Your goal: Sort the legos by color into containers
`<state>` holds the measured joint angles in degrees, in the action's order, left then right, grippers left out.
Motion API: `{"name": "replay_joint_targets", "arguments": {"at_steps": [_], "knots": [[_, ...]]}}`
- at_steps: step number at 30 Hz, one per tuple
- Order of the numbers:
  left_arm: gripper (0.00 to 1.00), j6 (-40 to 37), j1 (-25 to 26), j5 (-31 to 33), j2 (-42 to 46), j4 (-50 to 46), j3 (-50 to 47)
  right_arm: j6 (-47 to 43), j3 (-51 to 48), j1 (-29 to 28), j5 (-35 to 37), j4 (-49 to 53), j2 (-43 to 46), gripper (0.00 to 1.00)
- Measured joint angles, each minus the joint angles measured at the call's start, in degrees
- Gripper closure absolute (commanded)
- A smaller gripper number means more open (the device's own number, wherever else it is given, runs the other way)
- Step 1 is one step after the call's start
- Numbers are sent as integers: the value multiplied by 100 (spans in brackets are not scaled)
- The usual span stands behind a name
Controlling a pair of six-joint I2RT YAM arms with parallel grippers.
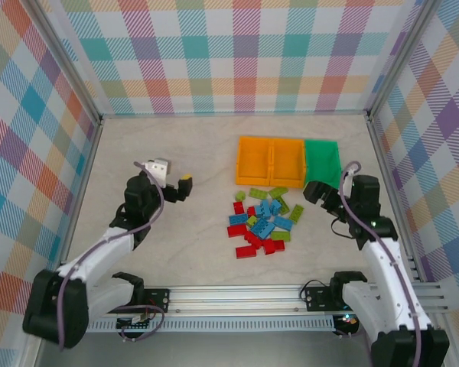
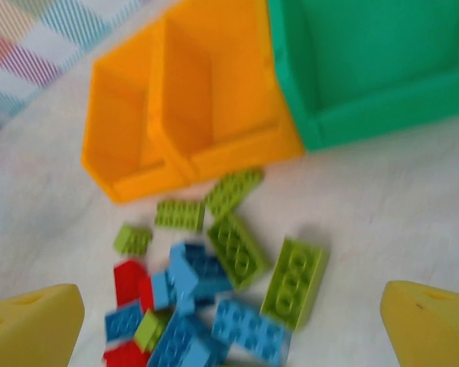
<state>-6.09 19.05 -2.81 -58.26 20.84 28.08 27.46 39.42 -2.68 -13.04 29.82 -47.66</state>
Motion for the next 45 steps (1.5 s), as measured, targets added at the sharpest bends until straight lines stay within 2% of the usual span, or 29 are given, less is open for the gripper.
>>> {"name": "replay_joint_targets", "arguments": {"at_steps": [6, 10, 14, 18, 21, 24, 28, 36, 45], "knots": [[0, -533, 1480, -627, 1047, -1639, 1154, -52, 629, -935, 393, 1137, -1217, 0], [0, -1152, 1985, -1217, 1095, -3040, 2179, -111, 942, -1777, 807, 1320, -2055, 0], [0, -1917, 2277, -1722, 1091, -4177, 2651, -350, 1224, -2334, 1088, 903, -2739, 10], [0, -2717, 2343, -2111, 1134, -4848, 2433, -662, 1419, -2424, 1475, 474, -3438, 21], [0, -3167, 2356, -2376, 1172, -5088, 2085, -905, 1449, -2507, 1696, 190, -3757, 36], [0, -3547, 2358, -2540, 1156, -5226, 1803, -1056, 1478, -2581, 1742, -70, -3884, 45], [0, -3853, 2358, -2660, 1086, -5333, 1707, -1172, 1543, -2638, 1755, -328, -4033, 50], [0, -4183, 2358, -2671, 1088, -5357, 1574, -1274, 1545, -2673, 1755, -522, -4345, 69], [0, -4306, 2358, -2605, 1152, -5351, 1429, -1263, 1543, -2721, 1853, -483, -4046, 78]]}}
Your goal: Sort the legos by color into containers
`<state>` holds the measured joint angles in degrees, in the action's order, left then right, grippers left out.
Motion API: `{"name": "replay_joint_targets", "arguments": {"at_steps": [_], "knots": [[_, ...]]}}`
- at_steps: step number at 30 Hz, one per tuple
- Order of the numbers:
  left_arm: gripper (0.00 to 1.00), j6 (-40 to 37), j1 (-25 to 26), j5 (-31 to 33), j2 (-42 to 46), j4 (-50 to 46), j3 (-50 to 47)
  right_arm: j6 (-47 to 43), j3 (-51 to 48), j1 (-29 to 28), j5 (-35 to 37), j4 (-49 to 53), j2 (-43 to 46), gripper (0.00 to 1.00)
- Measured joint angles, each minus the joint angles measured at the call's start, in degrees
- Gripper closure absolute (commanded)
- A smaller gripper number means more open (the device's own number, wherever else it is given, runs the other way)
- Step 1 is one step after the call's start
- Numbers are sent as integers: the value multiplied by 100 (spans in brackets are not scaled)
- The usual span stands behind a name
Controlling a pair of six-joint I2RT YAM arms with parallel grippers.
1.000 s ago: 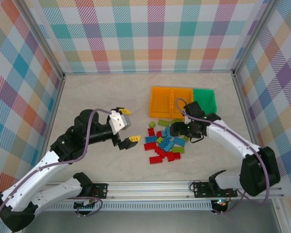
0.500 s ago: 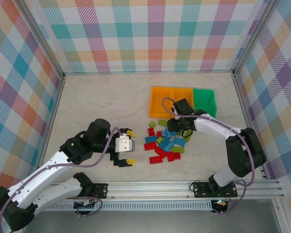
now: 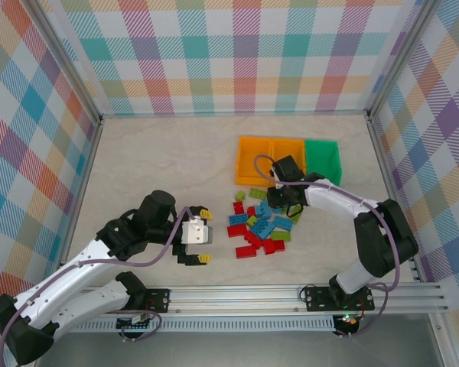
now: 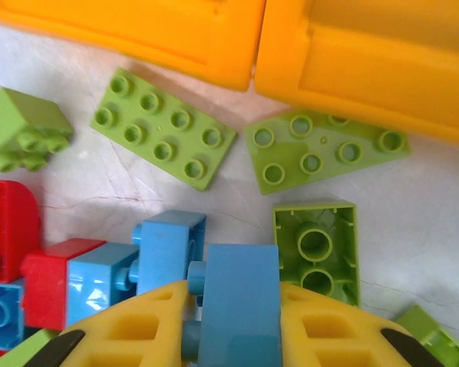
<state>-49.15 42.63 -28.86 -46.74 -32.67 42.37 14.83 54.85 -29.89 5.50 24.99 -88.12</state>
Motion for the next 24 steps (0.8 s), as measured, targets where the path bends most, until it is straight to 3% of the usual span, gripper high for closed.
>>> {"name": "replay_joint_targets", "arguments": {"at_steps": [8, 11, 17, 24], "knots": [[0, 96, -2, -2, 140, 391, -111, 87, 55, 122, 494, -11, 1657, 81], [0, 350, -22, 111, 142, 708, -138, 33, 378, 612, 645, 2, 1779, 81], [0, 1239, -219, 584, 129, 1414, -146, -212, 1309, 2033, 885, -59, 868, 81], [0, 2055, -455, 962, -33, 1766, -125, -337, 2103, 2544, 793, -168, -1080, 78]]}}
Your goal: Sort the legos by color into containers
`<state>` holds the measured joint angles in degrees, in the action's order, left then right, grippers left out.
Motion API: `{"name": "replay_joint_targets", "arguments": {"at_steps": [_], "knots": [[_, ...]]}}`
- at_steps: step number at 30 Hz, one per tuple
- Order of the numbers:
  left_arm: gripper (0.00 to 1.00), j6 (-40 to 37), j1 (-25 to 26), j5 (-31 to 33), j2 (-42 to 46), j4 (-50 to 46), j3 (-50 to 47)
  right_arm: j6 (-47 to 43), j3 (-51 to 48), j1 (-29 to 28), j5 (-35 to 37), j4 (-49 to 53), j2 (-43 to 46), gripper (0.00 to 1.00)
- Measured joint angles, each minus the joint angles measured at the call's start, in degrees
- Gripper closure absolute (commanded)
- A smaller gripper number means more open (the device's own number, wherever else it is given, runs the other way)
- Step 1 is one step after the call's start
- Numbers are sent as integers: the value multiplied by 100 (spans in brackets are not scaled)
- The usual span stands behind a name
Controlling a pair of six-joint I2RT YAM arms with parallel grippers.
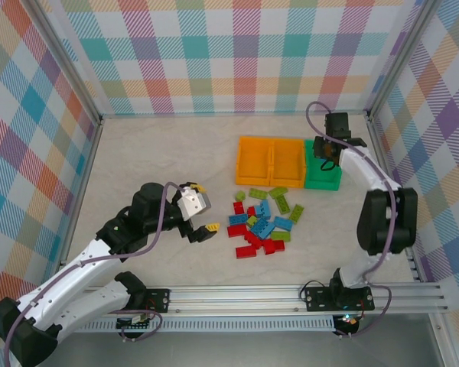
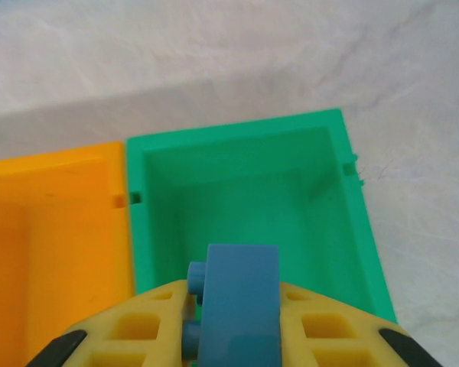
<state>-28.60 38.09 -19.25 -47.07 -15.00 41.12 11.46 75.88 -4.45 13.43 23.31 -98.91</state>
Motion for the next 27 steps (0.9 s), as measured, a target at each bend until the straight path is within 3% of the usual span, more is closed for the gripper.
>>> {"name": "replay_joint_targets", "arguments": {"at_steps": [6, 15, 22, 27], "knots": [[0, 74, -37, 166, 0, 20, 0, 31, 269, 107, -175, 144, -605, 63], [0, 417, -37, 529, -35, -9, 39, 199, 306, 114, -455, 251, -24, 53], [0, 2396, -42, 1676, -1060, -890, 1574, 546, -387, -46, -1635, 629, 1779, 39], [4, 4142, -39, 2087, -1768, -1108, 2079, 686, -1067, -1495, -2068, 1314, 3257, 32]]}}
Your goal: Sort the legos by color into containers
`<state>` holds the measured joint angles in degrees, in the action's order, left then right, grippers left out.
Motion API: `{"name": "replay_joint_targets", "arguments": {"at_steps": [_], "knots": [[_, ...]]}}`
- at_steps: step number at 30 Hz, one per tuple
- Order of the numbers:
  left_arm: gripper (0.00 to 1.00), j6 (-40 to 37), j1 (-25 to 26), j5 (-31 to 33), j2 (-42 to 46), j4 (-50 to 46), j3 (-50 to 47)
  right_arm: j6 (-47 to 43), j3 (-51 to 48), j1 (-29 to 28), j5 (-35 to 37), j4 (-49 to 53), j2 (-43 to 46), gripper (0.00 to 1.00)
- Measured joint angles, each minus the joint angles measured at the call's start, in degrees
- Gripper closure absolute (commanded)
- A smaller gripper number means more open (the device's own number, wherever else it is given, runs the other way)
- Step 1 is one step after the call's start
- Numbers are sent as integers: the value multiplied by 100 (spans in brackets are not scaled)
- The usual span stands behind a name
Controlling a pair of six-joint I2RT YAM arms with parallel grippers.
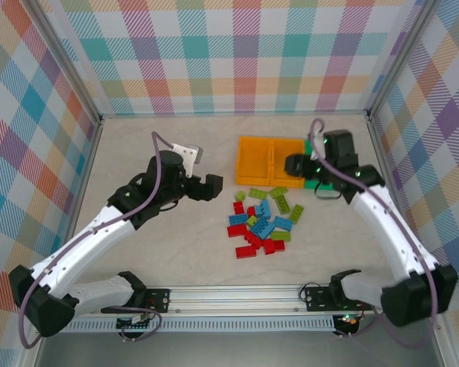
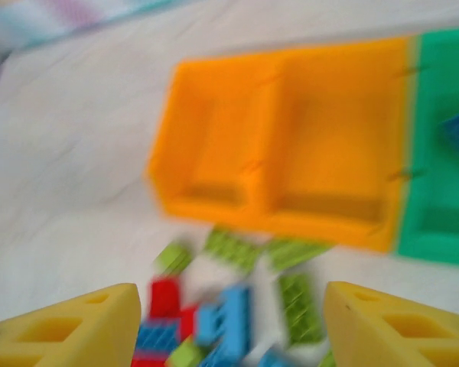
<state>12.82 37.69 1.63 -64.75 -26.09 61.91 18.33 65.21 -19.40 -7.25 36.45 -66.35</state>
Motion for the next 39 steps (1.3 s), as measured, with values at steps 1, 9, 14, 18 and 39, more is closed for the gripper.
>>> {"name": "replay_joint_targets", "arguments": {"at_steps": [1, 9, 14, 18, 39], "knots": [[5, 247, 4, -4, -149, -24, -4, 33, -92, -352, -90, 160, 179, 31], [13, 1694, 236, 48, -1902, 109, 59, 365, -238, -2173, 22, 1585, 70, 22], [16, 1930, 393, 42, -3368, 118, 789, 476, -264, -2212, 319, 1762, 61, 19], [19, 1731, 426, -66, -4166, 254, 1294, 522, -267, -2210, 474, 1720, 61, 18], [76, 811, 428, -216, -5016, 560, 1735, 1108, -389, -2210, 728, 1681, 511, 18]]}}
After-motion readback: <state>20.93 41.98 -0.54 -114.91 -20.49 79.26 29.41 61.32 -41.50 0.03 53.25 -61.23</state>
